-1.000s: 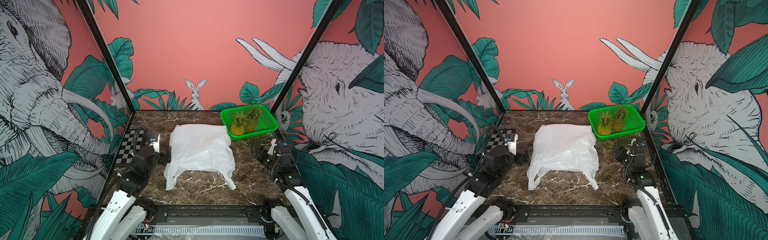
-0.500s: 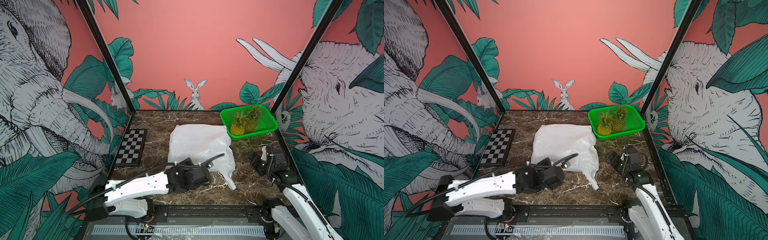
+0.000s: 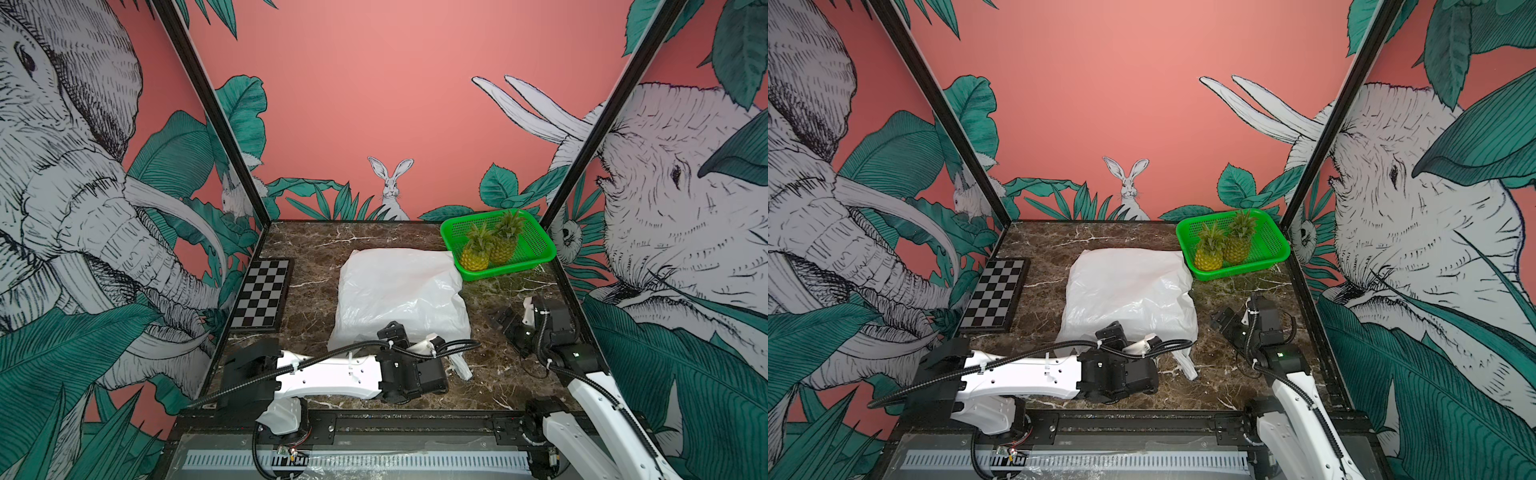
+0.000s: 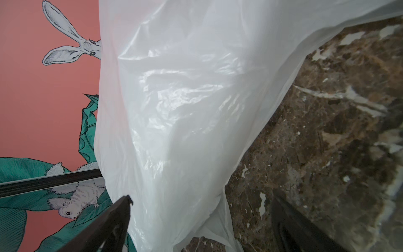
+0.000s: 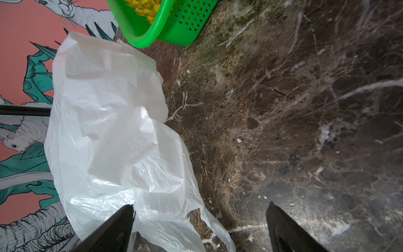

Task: Place the pineapple into a plastic bag & tie a knot
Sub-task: Pick up the plastic bag at the center of the board.

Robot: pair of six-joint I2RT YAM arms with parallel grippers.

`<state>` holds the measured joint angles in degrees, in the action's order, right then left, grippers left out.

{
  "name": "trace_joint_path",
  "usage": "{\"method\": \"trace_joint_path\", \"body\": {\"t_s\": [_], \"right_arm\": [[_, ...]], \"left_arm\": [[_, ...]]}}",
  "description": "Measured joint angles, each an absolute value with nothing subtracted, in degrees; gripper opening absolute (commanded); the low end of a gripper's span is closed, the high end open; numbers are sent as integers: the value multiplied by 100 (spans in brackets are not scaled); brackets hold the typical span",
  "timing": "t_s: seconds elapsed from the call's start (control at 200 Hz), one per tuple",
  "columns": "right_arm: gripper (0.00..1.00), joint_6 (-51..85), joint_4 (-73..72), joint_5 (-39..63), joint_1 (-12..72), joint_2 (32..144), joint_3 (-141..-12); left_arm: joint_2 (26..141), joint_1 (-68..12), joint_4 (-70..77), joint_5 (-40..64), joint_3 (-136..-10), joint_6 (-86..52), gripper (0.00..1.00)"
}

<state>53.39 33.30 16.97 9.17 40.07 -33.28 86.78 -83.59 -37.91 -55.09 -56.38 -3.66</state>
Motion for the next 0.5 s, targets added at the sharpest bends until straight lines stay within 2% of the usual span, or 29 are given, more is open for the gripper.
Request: {"method": "trace_joint_path", "body": {"t_s": [0.19, 0.33, 0.5], "right_arm": [[95, 5334, 3365, 1697, 917, 4007, -3328], [95, 5328, 3374, 1697, 917, 3992, -3328], [94, 5297, 3389, 1697, 917, 3922, -3328]], "left_arm": [[8831, -8355, -3531, -5986, -5472, -427, 99], [9345, -8243, -3395, -6348, -5433, -510, 99], [9837, -7830, -3035, -6622, -5433, -467, 99]]}}
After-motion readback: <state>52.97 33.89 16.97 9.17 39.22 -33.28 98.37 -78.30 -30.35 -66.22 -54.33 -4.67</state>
